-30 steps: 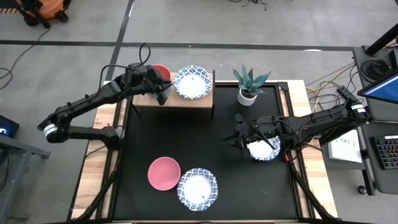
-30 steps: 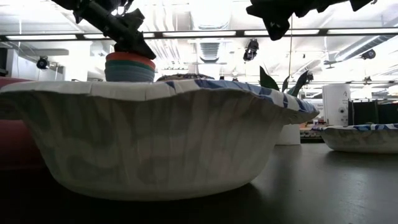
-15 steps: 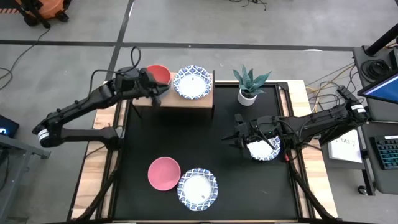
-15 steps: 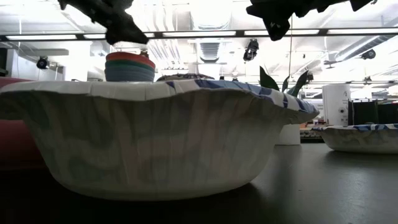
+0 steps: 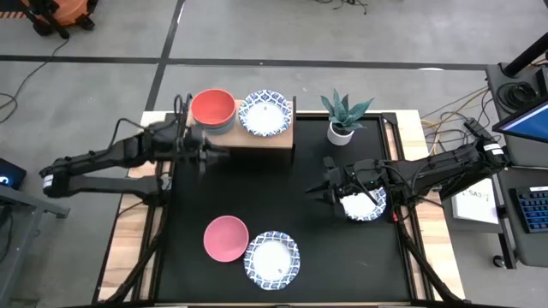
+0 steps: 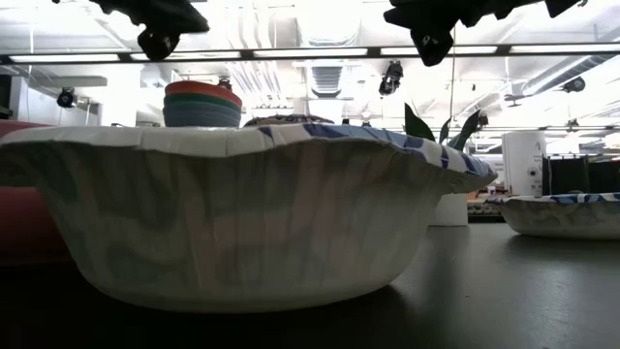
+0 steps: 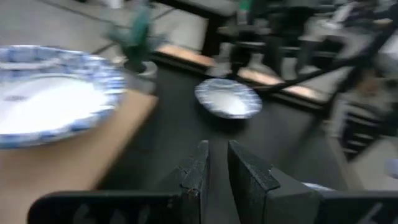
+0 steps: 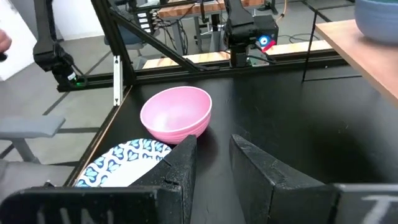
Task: Place and stack bowls onto a shelf
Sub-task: Stack the right white patterned bowl on top of the other white patterned bowl on the shelf
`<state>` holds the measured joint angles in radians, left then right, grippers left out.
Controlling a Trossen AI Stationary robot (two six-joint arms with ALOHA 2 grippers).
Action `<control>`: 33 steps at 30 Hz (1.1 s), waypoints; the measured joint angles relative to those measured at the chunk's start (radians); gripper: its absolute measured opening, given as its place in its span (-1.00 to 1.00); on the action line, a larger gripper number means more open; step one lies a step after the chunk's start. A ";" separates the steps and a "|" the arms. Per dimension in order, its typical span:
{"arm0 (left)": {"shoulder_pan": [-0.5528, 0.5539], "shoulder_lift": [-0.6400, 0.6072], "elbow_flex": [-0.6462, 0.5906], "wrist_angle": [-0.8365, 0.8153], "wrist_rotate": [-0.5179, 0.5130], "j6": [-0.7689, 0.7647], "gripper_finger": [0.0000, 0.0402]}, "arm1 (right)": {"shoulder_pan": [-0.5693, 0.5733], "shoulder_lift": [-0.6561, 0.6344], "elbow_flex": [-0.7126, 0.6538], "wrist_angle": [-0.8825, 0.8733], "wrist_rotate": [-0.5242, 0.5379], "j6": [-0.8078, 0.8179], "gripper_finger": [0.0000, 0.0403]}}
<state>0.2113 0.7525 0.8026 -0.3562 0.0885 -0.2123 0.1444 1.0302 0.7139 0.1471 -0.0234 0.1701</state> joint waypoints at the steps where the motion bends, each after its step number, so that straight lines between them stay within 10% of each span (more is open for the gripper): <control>1: -0.038 0.000 -0.014 0.031 0.000 -0.017 -0.80 | 0.000 0.000 0.000 0.000 0.000 0.015 -0.57; 11: -0.321 0.071 -0.013 0.147 -0.202 -0.023 -0.80 | 0.000 0.001 0.034 -0.124 0.057 0.218 -0.58; 25: -0.339 0.087 0.050 0.131 -0.222 0.046 -0.80 | 0.002 0.229 0.283 -0.988 0.093 0.713 -0.69; 33: -0.339 0.090 0.050 0.120 -0.255 0.073 -0.80 | 0.002 0.342 0.345 -1.126 0.075 0.742 -0.48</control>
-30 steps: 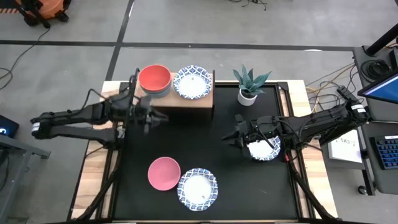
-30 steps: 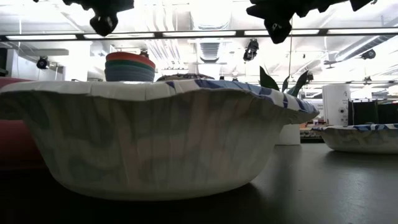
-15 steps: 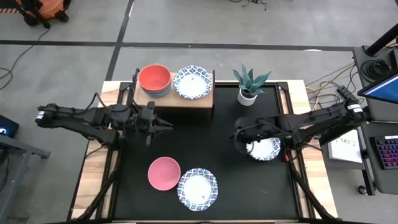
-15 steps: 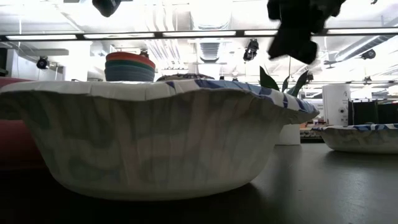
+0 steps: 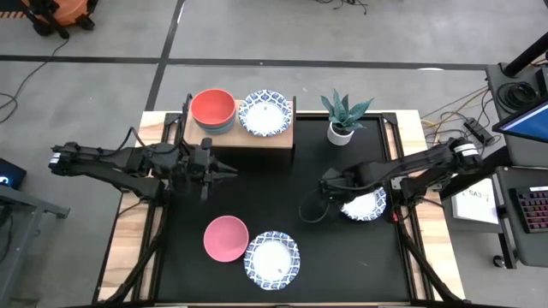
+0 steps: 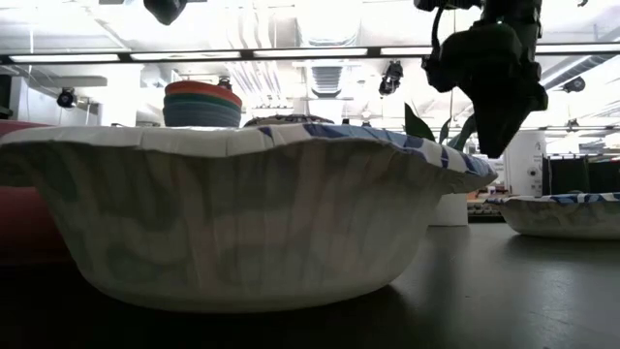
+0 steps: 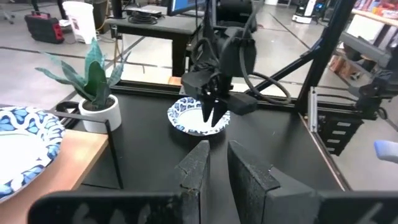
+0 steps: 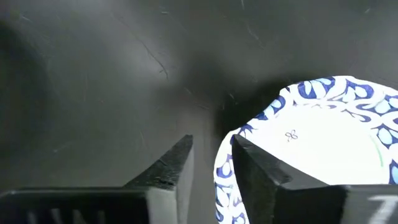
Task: Place and stack bowls onto a shelf
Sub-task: Stack the right white patterned bowl on top of the other white patterned bowl on the shelf
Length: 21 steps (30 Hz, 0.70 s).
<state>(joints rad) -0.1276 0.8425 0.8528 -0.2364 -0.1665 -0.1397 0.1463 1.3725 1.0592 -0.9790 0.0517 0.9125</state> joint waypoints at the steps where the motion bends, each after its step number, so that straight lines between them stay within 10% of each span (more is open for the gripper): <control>1: 0.000 0.000 0.000 -0.001 -0.007 0.000 -0.80 | 0.000 0.011 0.007 -0.011 0.000 0.000 -0.43; 11: 0.000 0.001 0.000 -0.019 -0.010 0.000 -0.80 | 0.000 0.165 -0.012 -0.071 0.001 0.081 -0.12; 21: 0.000 0.001 0.000 -0.019 -0.011 0.000 -0.80 | 0.000 0.233 -0.007 -0.058 -0.005 0.033 -0.25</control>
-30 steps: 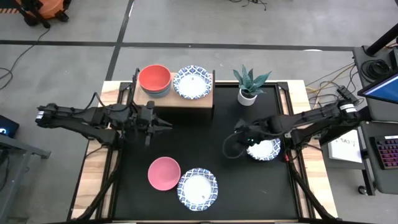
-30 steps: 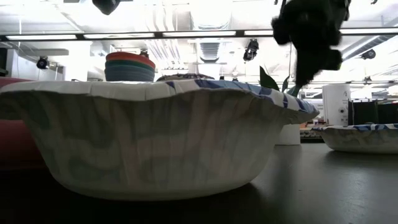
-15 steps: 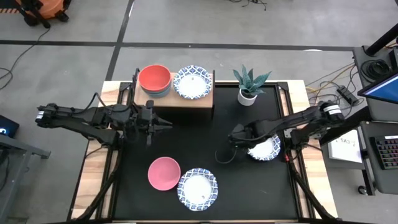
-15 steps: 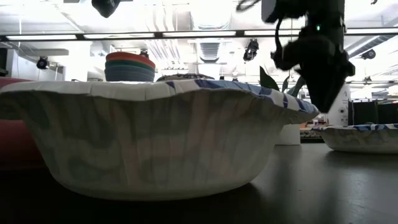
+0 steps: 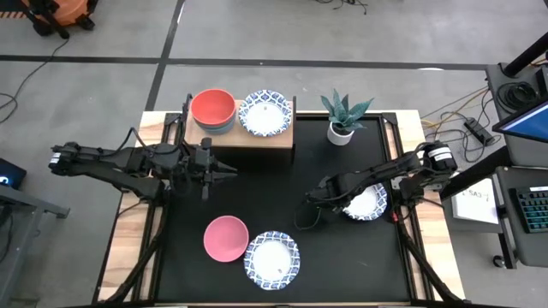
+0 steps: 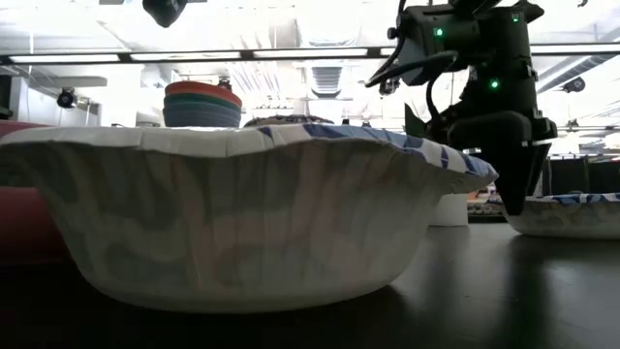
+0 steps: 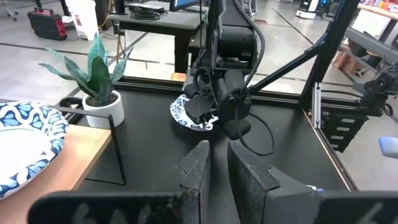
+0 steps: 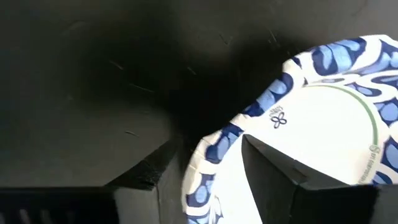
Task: Place and stack bowls onto a shelf
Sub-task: Stack the right white patterned bowl on top of the other white patterned bowl on the shelf
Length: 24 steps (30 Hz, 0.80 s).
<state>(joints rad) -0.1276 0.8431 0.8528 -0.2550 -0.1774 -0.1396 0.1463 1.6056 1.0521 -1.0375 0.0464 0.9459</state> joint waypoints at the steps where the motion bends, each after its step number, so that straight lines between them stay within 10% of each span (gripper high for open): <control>1: 0.000 0.000 0.000 0.000 0.000 0.000 -0.80 | 0.000 -0.001 0.001 0.004 0.000 0.000 -0.29; 13: 0.000 0.000 0.000 0.000 -0.037 0.000 -0.80 | 0.018 -0.027 0.037 -0.006 -0.028 -0.016 -0.90; 24: 0.000 0.000 0.000 0.000 -0.036 0.005 -0.80 | 0.110 -0.061 0.301 -0.028 -0.081 -0.288 -0.95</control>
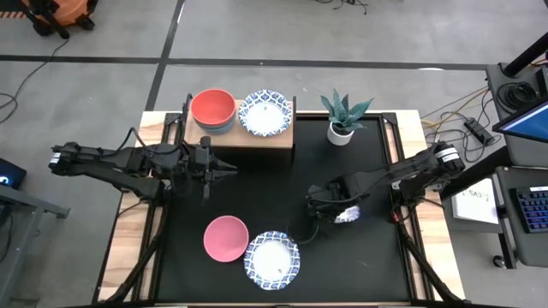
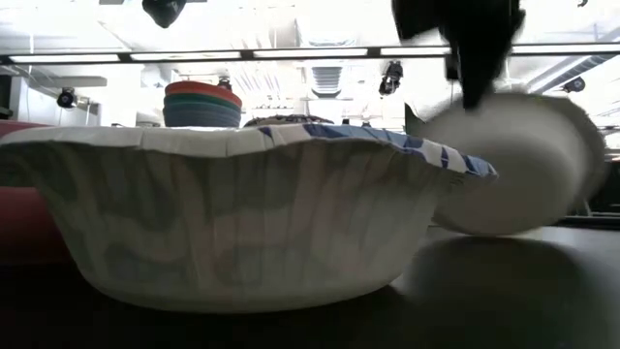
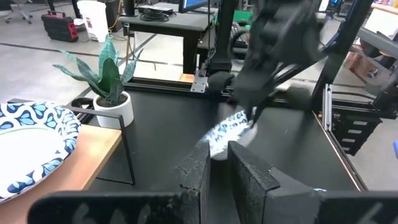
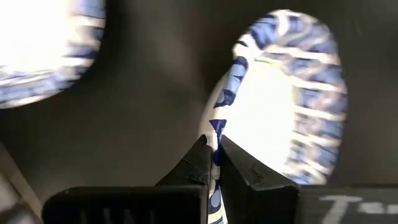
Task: Place and stack bowls onto a shelf
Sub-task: Stack the right white patterned bowl on top of the other white patterned bowl on the shelf
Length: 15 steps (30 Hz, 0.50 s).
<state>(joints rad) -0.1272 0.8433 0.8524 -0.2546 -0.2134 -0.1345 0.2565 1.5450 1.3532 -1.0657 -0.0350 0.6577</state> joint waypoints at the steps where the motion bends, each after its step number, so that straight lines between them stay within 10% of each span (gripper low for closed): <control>1: 0.000 0.000 0.000 0.000 0.000 0.002 -0.80 | 0.013 -0.004 0.032 0.001 0.000 -0.046 -0.95; 15: 0.000 0.002 0.000 0.011 0.002 0.023 -0.80 | 0.093 -0.066 0.331 0.031 0.222 -0.616 -0.95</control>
<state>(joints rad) -0.1272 0.8448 0.8524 -0.2437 -0.2110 -0.1112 0.3493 1.4792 1.6843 -1.0349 0.1872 0.0413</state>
